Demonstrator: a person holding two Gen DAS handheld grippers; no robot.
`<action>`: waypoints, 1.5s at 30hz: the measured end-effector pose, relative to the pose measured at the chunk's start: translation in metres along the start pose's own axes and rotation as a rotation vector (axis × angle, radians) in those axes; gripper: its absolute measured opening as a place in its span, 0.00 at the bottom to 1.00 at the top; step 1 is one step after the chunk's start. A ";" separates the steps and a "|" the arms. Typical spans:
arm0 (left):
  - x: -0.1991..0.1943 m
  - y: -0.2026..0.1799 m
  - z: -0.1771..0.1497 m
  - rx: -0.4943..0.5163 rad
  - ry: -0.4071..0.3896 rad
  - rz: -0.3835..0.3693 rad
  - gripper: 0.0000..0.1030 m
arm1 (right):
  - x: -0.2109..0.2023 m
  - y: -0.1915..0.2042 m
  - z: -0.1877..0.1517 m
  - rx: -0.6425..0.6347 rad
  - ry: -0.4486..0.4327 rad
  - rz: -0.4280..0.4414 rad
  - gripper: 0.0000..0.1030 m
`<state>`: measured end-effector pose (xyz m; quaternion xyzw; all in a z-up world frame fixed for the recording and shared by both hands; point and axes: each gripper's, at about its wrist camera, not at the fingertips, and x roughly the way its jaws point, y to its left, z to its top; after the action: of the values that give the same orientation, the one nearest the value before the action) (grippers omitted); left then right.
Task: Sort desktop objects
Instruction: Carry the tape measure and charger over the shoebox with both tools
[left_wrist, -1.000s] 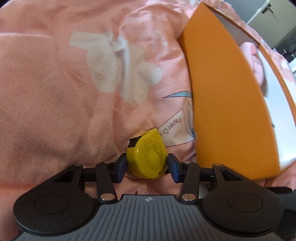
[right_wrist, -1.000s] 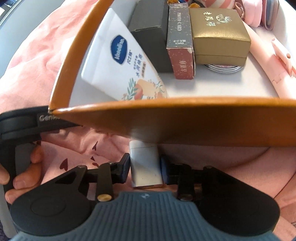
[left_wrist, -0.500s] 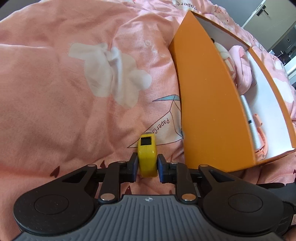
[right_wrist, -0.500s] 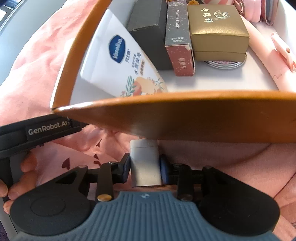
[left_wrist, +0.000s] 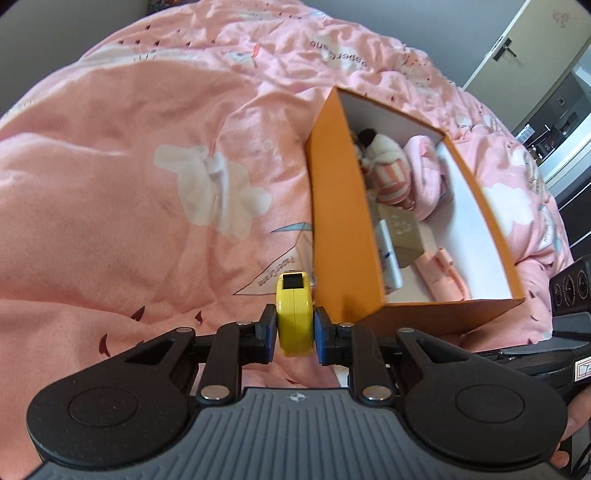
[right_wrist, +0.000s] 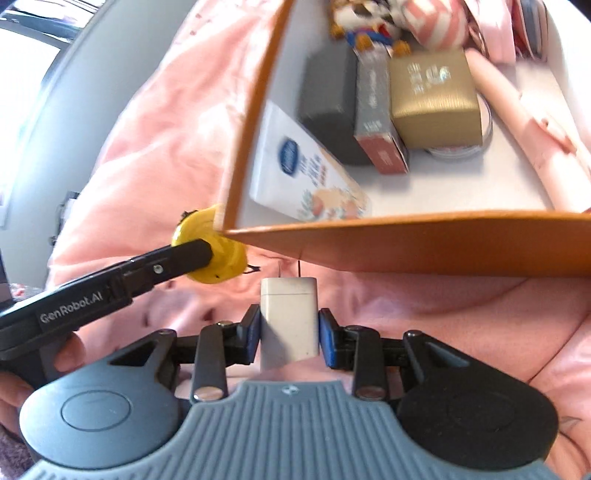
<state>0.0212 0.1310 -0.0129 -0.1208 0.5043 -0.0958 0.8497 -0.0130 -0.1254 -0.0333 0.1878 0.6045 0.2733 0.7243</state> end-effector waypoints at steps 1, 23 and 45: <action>-0.009 -0.008 0.000 0.007 -0.013 -0.001 0.22 | -0.006 0.001 -0.002 -0.003 -0.007 0.015 0.34; 0.004 -0.133 0.046 0.297 -0.028 -0.123 0.23 | -0.104 -0.020 0.069 -0.050 -0.286 -0.099 0.34; 0.087 -0.135 0.045 0.360 0.267 0.030 0.21 | 0.004 -0.048 0.123 -0.062 0.032 -0.211 0.34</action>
<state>0.0969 -0.0175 -0.0238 0.0538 0.5890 -0.1869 0.7844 0.1162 -0.1535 -0.0410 0.0962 0.6238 0.2169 0.7447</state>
